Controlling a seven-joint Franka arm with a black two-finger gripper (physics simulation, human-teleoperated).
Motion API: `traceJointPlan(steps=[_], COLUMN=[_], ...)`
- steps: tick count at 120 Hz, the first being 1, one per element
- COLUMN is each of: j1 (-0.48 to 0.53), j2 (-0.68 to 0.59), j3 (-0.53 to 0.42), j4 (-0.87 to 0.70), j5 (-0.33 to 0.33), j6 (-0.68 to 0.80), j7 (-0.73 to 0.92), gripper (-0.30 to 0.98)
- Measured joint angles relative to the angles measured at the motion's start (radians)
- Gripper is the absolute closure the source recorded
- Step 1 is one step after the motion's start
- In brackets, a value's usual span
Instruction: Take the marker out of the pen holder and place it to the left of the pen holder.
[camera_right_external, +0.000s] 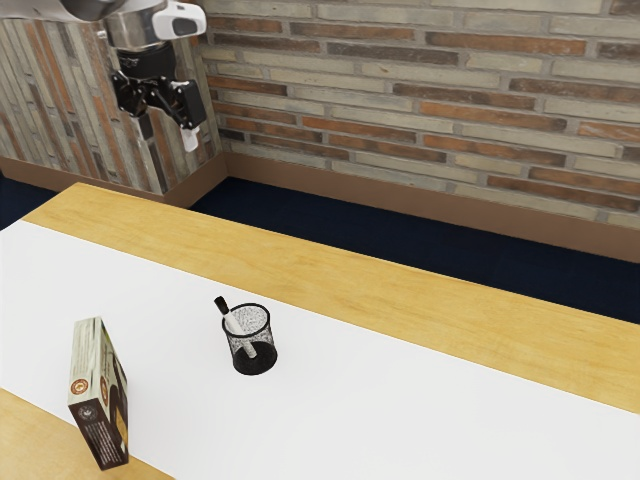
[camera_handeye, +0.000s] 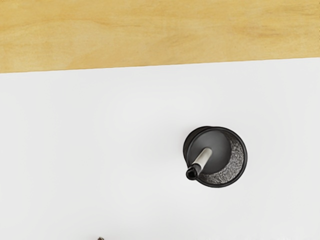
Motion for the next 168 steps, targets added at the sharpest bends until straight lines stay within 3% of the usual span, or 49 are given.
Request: traceJointPlan(steps=[24,34,44,61,87,168], j1=[-0.003,0.03,0.05,-0.004,-0.014,0.047], j2=[0.011,0.035,0.178,0.421,0.596,0.588], j3=[0.013,0.012,0.0,-0.005,-0.021,0.028], j4=[0.008,0.022,0.129,0.212,0.23,0.069], j5=[-0.011,-0.059,-0.089,-0.049,-0.034,-0.209], j6=[-0.003,0.002,0.035,0.132,0.249,-0.073], j7=[0.017,0.025,0.037,0.063,0.093,0.158], gripper=[0.0,0.0,0.0,0.0,0.0,0.0])
